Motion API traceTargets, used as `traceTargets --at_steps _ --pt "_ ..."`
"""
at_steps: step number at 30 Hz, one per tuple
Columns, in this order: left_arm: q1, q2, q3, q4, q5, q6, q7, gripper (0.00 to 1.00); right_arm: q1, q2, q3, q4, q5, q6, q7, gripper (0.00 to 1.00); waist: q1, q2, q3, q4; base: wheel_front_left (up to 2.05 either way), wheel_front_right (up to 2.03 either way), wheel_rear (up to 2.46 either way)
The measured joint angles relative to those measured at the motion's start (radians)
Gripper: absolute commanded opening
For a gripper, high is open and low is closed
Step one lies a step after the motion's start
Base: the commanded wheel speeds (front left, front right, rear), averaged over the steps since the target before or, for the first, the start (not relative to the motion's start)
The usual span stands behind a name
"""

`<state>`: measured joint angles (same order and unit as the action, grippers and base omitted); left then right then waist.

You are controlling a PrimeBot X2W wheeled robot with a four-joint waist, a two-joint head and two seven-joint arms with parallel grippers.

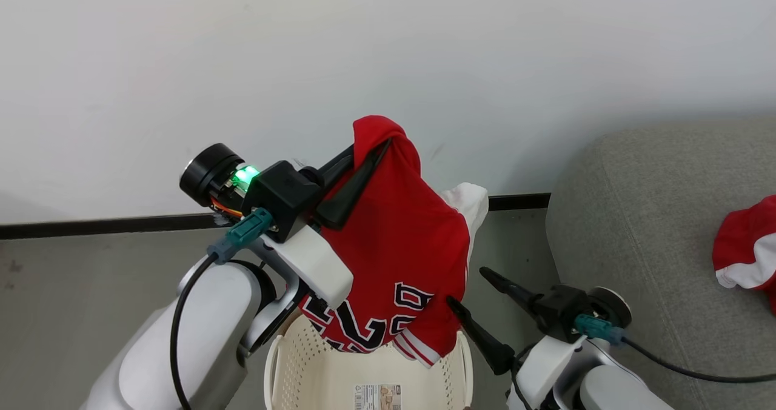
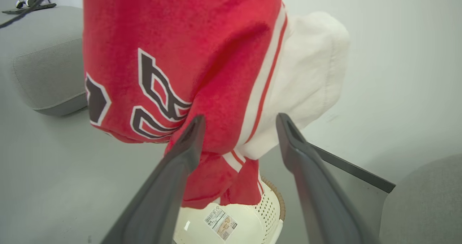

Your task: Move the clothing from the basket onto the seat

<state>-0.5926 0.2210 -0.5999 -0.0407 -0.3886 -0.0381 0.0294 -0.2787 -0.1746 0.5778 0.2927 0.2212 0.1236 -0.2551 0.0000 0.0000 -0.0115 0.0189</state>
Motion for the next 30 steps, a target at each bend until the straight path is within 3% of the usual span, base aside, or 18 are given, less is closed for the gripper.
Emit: traceTargets --at_steps 10,24,25,26,27,30 --pt "-0.017 -0.032 -0.031 -0.036 -0.007 0.0 0.042 0.0 -0.07 0.043 0.088 0.096 0.051 0.0 0.0 1.0 0.0 0.0 0.005 0.035 0.0 0.0 0.0" --pt "-0.056 -0.064 -0.064 -0.071 -0.007 0.0 0.067 0.0 -0.216 0.046 0.191 0.174 0.078 0.0 0.0 1.0 0.0 0.0 0.013 0.092 0.0 0.0 0.0" --pt "-0.056 -0.066 -0.065 -0.072 -0.007 0.0 0.068 0.0 -0.223 0.046 0.197 0.176 0.078 0.0 0.0 0.87 0.0 0.0 0.013 0.096 0.0 0.0 0.0" --pt "-0.056 -0.067 -0.067 -0.072 -0.007 0.0 0.068 0.0 -0.228 0.047 0.201 0.178 0.079 0.0 0.0 0.6 0.0 0.0 0.013 0.1 0.0 0.0 0.0" --pt "-0.056 -0.068 -0.067 -0.073 -0.007 -0.001 0.068 0.0 -0.234 0.047 0.206 0.182 0.085 0.0 0.0 0.45 0.0 0.0 0.014 0.103 0.0 0.0 0.0" --pt "-0.056 -0.071 -0.072 -0.075 -0.007 -0.002 0.071 0.0 -0.251 0.049 0.217 0.202 0.097 0.0 0.0 0.29 0.0 0.0 0.014 0.112 0.0 0.0 0.0"
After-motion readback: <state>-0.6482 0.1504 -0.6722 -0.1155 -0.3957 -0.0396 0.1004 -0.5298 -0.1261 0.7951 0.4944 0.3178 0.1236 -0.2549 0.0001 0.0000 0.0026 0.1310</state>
